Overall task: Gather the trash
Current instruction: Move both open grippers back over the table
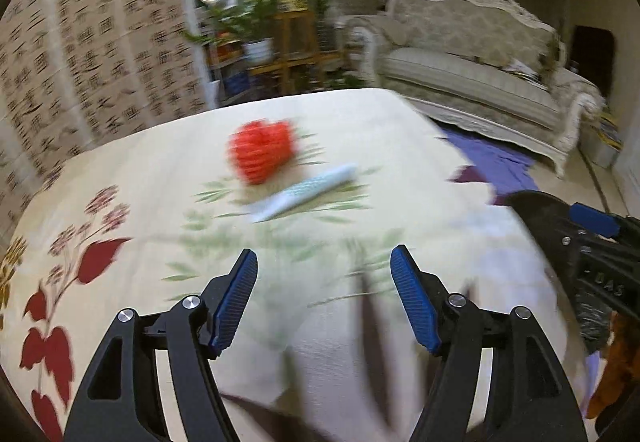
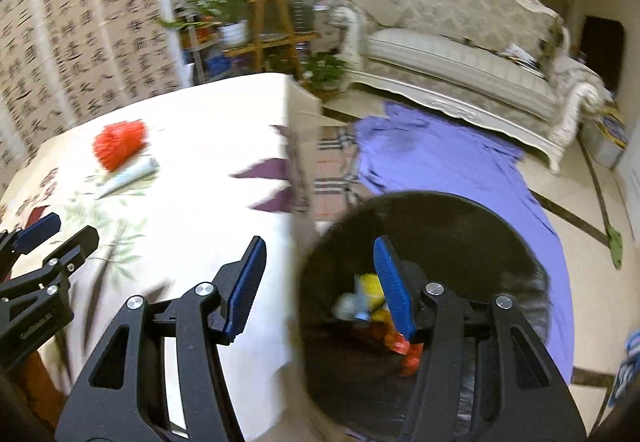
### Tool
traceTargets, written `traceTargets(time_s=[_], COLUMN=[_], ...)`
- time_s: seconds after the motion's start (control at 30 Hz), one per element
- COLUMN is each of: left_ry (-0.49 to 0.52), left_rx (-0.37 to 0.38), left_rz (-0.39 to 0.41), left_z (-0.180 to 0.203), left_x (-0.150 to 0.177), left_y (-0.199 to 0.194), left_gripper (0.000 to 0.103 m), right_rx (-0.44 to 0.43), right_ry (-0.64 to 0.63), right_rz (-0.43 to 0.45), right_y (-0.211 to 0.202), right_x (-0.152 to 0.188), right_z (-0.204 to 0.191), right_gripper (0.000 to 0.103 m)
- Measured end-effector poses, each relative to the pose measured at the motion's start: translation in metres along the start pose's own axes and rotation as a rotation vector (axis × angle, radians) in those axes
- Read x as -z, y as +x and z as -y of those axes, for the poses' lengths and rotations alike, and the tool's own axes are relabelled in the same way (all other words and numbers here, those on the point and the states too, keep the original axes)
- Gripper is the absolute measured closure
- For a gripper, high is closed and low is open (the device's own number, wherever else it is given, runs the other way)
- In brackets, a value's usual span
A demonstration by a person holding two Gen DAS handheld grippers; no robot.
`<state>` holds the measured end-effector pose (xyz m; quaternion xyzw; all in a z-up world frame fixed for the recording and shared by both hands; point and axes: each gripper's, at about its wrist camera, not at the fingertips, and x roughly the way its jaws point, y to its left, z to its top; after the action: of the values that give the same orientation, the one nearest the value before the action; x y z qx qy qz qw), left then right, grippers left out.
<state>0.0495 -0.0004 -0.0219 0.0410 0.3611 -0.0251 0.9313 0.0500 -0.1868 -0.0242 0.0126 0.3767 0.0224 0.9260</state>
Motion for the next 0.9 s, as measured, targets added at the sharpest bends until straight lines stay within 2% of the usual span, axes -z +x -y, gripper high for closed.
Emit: traceTargets(time_s=[0.23,0.43,0.57,0.63,0.9], left_ry=[-0.084,-0.139,-0.172,-0.191,-0.193], left_rx=[-0.102,-0.161,-0.160,-0.141,-0.111], left_rz=[-0.037,-0.059,-0.101,-0.127,-0.151], left_z=[-0.073,-0.117,-0.136,-0.142,-0.149], left_x=[0.006,0.006,0.006,0.004,0.002], left_y=[0.009,0.015,0.025,0.032,0.043], left_gripper=[0.036,0.036,0.036,0.036,0.036], right_rx=[-0.084,-0.105,-0.090,-0.070,-0.044], right_ry=[-0.075,-0.128,-0.147,-0.159,-0.146], right_rz=[-0.055,-0.099,-0.133,-0.136,-0.137], right_y=[0.028,0.056,0.071,0.076,0.094], right_x=[-0.017,-0.031,-0.039,-0.042,-0.058], right_z=[-0.058,-0.093,-0.108,-0.114,-0.119], right_gripper=[0.048,0.048,0.048,0.045,0.042])
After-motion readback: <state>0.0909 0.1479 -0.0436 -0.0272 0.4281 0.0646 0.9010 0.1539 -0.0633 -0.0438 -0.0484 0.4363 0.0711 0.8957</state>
